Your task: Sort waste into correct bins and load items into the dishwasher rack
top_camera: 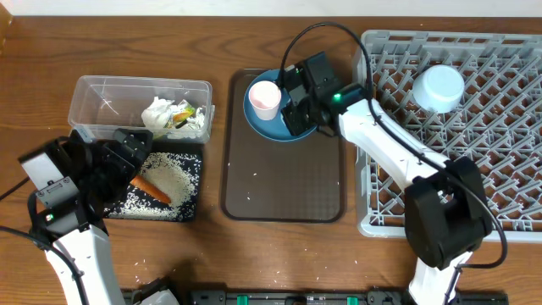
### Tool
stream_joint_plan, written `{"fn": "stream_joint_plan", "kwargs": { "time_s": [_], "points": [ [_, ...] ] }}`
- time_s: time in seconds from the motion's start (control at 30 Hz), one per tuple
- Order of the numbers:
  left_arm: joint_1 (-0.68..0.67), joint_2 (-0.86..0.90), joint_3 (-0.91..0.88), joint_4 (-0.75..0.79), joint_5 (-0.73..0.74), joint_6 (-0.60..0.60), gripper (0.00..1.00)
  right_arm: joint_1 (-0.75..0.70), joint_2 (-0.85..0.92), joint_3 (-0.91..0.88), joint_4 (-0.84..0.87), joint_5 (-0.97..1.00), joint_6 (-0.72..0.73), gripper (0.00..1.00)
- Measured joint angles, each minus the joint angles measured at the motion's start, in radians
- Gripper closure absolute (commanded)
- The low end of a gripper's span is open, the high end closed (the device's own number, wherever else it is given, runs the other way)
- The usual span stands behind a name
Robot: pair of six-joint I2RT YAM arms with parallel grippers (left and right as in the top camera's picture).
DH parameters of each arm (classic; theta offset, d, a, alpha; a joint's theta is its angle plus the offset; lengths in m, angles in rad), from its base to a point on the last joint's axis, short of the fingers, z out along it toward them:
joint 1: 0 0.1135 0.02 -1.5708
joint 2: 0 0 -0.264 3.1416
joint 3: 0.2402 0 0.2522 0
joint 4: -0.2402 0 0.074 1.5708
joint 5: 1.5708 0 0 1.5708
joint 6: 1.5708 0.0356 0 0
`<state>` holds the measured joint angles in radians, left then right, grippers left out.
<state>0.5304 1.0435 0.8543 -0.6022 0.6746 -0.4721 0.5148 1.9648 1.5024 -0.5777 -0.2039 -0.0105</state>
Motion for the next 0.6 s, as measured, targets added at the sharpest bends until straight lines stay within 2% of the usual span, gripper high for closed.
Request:
{"fn": "stream_joint_plan", "kwargs": {
  "time_s": [0.2,0.47,0.6],
  "points": [
    [0.000,0.000,0.000,0.000,0.000,0.000,0.00,0.013,-0.041,0.000,-0.056,0.010,0.000,0.99],
    [0.000,0.000,0.000,0.000,0.000,0.000,0.00,0.082,-0.260,0.003,-0.348,0.039,0.003,0.99],
    [0.000,0.000,0.000,0.000,0.000,0.000,0.00,0.123,-0.274,0.002,-0.449,0.040,0.023,0.99]
  ]
}}
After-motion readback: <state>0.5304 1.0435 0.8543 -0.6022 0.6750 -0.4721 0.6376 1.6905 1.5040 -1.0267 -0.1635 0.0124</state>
